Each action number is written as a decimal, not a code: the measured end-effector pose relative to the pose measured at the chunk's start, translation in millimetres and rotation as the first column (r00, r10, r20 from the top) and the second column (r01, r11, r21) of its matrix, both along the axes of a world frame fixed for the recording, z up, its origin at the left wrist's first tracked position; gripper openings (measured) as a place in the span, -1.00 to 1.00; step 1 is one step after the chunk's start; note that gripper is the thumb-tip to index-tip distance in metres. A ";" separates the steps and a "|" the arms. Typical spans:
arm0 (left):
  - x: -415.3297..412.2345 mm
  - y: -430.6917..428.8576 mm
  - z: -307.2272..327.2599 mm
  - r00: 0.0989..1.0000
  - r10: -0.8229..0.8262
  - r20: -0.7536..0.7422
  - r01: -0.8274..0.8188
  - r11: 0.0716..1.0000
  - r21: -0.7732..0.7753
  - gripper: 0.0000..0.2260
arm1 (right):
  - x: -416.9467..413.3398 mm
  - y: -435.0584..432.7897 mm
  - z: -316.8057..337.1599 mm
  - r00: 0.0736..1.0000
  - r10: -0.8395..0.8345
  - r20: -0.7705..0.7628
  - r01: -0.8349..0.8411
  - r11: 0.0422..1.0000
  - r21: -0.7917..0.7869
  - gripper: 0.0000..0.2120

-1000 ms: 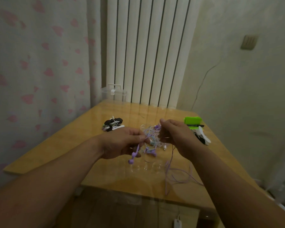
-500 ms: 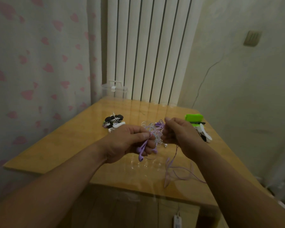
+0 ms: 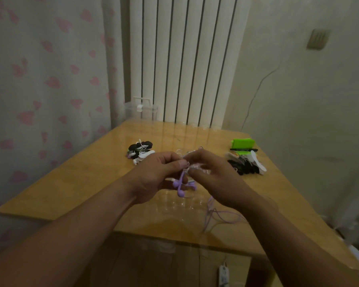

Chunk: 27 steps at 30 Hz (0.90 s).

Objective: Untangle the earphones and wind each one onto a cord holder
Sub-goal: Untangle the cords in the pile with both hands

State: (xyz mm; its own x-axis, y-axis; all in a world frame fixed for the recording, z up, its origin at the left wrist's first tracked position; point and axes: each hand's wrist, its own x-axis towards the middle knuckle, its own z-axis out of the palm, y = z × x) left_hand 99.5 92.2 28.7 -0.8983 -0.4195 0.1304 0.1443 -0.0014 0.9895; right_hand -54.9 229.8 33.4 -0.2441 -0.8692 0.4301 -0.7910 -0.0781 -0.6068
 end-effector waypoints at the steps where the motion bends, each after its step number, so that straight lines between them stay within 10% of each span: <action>1: -0.4 0.2 -1.0 1.000 -0.013 -0.001 0.013 0.999 0.033 -0.85 | -0.5 0.6 -1.1 0.999 0.010 0.035 -0.010 1.000 -0.007 -0.86; 13: -3.0 4.7 -5.8 0.994 -0.107 -0.030 0.108 0.993 0.040 -0.80 | -5.8 1.9 -6.7 0.982 0.034 0.188 -0.013 0.993 -0.114 -0.94; 27: -1.3 2.4 1.2 0.997 -0.002 0.071 0.016 0.981 -0.193 -0.86 | -6.2 2.4 -7.4 0.999 0.011 0.030 -0.011 1.000 -0.024 -0.93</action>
